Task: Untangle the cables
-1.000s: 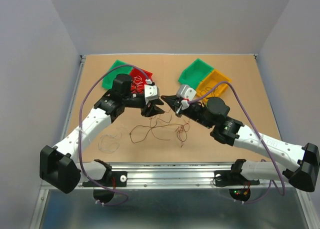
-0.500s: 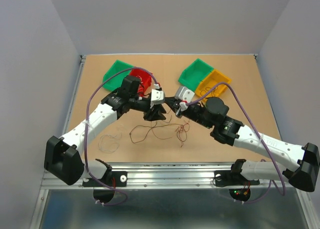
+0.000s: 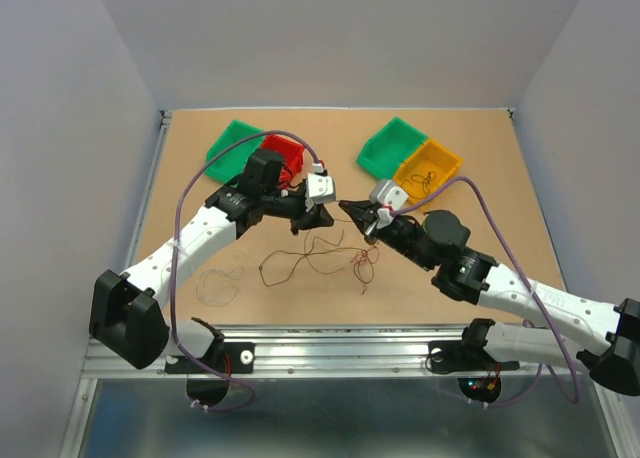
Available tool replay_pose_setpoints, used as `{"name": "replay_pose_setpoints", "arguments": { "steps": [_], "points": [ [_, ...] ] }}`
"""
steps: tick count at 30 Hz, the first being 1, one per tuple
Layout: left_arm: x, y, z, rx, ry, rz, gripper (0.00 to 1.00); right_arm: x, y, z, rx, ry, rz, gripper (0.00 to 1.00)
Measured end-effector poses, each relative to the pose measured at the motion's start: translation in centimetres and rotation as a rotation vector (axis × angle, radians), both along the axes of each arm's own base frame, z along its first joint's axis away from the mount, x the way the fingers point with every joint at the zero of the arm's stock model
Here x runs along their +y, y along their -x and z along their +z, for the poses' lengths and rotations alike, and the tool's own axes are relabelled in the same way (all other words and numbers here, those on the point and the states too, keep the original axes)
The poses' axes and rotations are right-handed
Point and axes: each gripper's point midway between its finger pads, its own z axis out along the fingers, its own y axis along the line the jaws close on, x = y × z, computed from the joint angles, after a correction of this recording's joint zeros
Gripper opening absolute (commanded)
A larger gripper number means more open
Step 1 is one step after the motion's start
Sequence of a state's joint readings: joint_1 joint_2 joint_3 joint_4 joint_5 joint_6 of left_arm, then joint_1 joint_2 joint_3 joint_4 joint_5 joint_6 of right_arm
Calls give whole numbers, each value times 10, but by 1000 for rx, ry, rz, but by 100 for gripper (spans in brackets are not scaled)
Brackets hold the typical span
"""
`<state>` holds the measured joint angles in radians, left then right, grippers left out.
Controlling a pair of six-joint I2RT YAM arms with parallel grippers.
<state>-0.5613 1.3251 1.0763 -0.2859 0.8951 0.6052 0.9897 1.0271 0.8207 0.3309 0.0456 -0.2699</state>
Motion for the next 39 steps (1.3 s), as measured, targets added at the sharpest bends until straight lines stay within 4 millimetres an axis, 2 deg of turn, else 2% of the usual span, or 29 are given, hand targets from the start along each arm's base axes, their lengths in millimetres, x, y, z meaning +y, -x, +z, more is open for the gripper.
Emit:
{"name": "replay_pose_setpoints", "arguments": {
  "steps": [3, 7, 11, 15, 19, 21, 22, 23, 25, 27, 30, 33, 34, 36, 39],
  "points": [
    [1, -7, 0, -4, -8, 43, 0, -20, -4, -18, 50, -28, -88, 1],
    [1, -13, 0, 0, -13, 77, 0, -39, -14, -35, 124, -80, -206, 1],
    [4, -15, 0, 14, -8, 90, 0, -58, -23, -70, 227, -117, -332, 1],
    [8, -16, 3, 32, 10, 91, 0, -64, -28, -109, 301, -106, -403, 1],
    [12, -16, 11, 42, 32, 99, 0, -62, -30, -132, 341, -95, -420, 1],
    [12, -14, 13, 45, 39, 97, 0, -58, -31, -136, 345, -102, -416, 11],
    [12, -14, 14, 50, 41, 97, 0, -57, -32, -136, 346, -108, -416, 20],
    [12, -14, 14, 55, 43, 100, 0, -57, -33, -136, 346, -113, -416, 43],
    [11, -17, 16, 66, 48, 123, 0, -56, -34, -134, 341, -124, -418, 64],
    [10, -23, 19, 73, 53, 152, 0, -57, -35, -130, 334, -143, -425, 72],
    [4, -48, 31, 74, 58, 231, 0, -62, -36, -126, 328, -173, -444, 80],
    [-8, -88, 49, 45, 76, 306, 0, -75, -35, -124, 319, -210, -483, 82],
    [-14, -107, 61, 33, 87, 342, 0, -81, -35, -123, 316, -223, -502, 82],
    [-24, -134, 71, 22, 98, 380, 0, -91, -34, -118, 307, -263, -525, 82],
    [-44, -186, 86, -2, 128, 445, 0, -113, -30, -114, 292, -334, -573, 82]
  ]
}}
